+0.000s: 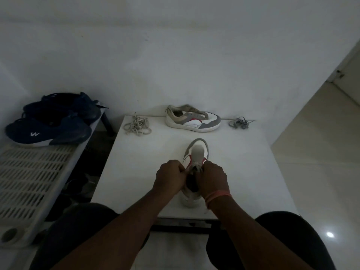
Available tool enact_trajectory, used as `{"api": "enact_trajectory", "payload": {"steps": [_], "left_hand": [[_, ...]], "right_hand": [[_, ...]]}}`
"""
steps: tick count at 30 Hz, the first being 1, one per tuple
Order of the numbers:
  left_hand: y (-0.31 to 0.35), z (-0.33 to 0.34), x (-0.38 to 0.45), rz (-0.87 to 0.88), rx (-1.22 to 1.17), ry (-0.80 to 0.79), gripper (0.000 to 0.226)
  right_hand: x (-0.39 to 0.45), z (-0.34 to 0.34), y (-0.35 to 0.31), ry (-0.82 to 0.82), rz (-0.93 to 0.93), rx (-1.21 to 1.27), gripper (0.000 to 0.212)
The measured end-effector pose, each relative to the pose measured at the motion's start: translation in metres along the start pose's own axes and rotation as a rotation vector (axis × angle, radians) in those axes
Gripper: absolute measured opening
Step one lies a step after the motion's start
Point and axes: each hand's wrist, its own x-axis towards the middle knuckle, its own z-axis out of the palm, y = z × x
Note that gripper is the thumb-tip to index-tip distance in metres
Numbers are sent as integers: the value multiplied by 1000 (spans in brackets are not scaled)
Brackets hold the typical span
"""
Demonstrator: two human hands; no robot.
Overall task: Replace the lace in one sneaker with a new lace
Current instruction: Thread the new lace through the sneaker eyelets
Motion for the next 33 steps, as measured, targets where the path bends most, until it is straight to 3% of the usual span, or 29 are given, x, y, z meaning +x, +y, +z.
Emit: {"api": "enact_trajectory", "payload": {"steps": [3, 5, 8, 10, 15, 19, 21, 22, 25, 28, 29, 31, 33], "left_hand": [[11, -16, 2, -246, -393, -153, 30], [18, -31, 7, -420, -681, -262, 22], [22, -57, 15, -544, -1008, -369, 23], [23, -73, 22, -544, -1174, -398, 30], [21, -98, 40, -359, -1289, -218, 24], [27, -101, 48, -182, -1033, 86, 22], [33, -105, 51, -42, -925, 188, 23], [36, -106, 50, 13, -850, 200, 24], [40, -95, 48, 5, -536, 45, 23], [36, -67, 47, -74, -133, -132, 31], [35, -59, 45, -97, 63, -135, 45], [34, -48, 38, -126, 364, -86, 76], [34, -40, 32, -55, 393, -56, 86]], "right_hand": [[2, -16, 0, 0, 51, 89, 23], [6, -26, 3, -31, 161, 275, 27], [12, -52, 3, -234, 453, 897, 22], [16, -77, 6, -341, 546, 1233, 22], [35, -122, 21, -301, 428, 1865, 30], [45, -124, 31, -84, 161, 2006, 13], [54, -126, 33, -11, 38, 1915, 8], [58, -127, 34, 71, -15, 1735, 10], [67, -107, 38, 221, -162, 872, 24], [61, -78, 34, 46, -224, 204, 18], [56, -73, 30, -32, -173, -7, 37], [42, -69, 22, -87, -47, -125, 68], [26, -63, 16, -55, -69, -42, 69]]}}
